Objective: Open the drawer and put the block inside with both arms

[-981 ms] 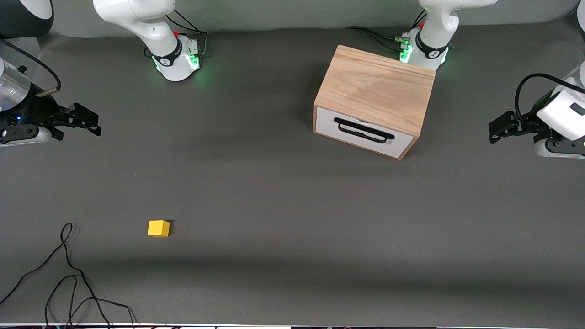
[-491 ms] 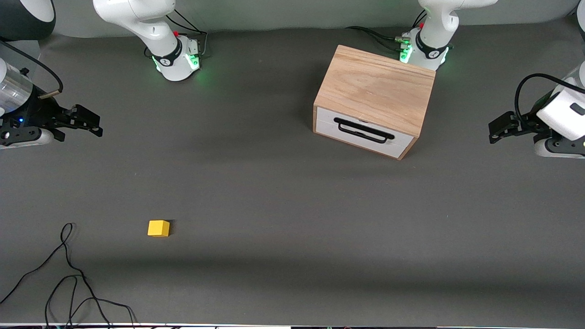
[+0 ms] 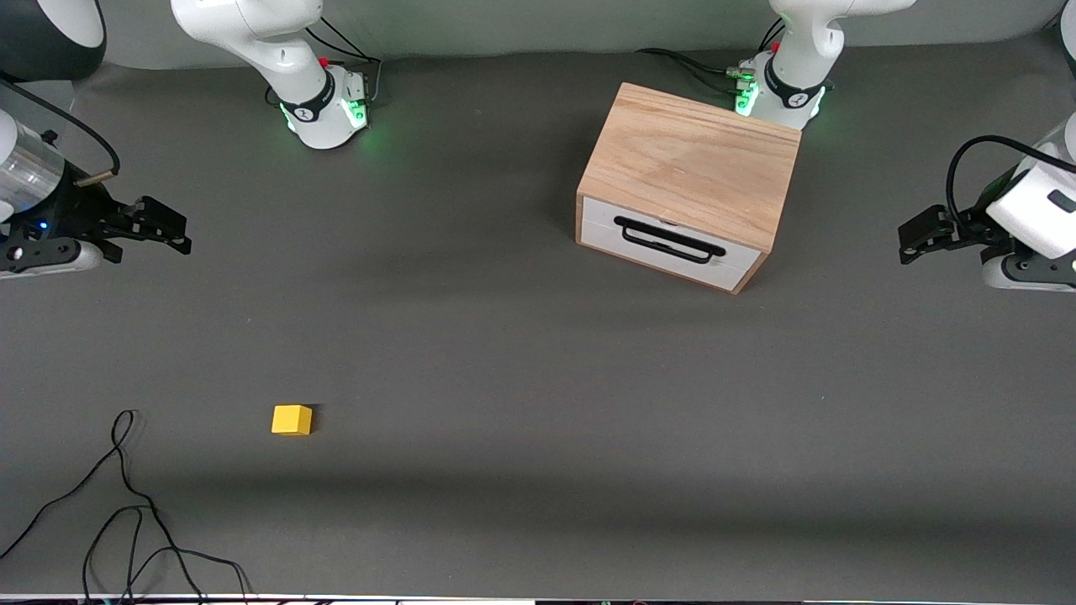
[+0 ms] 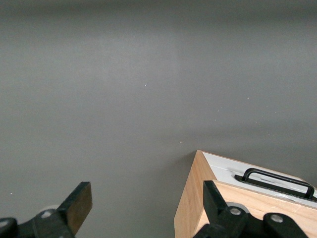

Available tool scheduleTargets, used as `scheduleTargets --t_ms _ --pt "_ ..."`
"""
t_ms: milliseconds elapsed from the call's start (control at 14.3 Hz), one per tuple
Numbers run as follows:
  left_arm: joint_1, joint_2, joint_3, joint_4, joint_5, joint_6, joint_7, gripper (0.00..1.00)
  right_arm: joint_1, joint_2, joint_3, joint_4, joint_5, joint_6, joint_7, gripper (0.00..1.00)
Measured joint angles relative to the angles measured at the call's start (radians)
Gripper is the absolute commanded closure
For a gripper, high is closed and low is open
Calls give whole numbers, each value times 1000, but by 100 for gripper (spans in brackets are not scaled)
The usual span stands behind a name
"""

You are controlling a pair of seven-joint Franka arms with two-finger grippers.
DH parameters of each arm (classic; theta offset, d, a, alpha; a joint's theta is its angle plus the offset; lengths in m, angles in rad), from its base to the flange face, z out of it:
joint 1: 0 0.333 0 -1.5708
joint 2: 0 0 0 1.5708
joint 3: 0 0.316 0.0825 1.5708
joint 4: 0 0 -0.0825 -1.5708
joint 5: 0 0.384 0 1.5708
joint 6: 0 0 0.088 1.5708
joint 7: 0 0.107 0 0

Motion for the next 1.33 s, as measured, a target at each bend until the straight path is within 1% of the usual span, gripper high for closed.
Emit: scheduleTargets --t_ms 210,771,911,1121,1332 --pt "0 7 0 -11 0 -9 0 0 0 25 0 0 0 21 0 0" --pt "-2 8 -1 -13 -2 -9 -2 0 0 31 -3 1 0 47 0 0" --pt "-6 8 -1 -13 -7 -10 -31 0 0 35 -7 1 0 55 0 0" --pt "-30 10 -4 -18 -11 -11 -189 0 -1 54 -18 0 0 79 0 0" --pt "-107 29 -9 -23 -18 -11 -450 0 0 92 -21 -1 0 117 0 0"
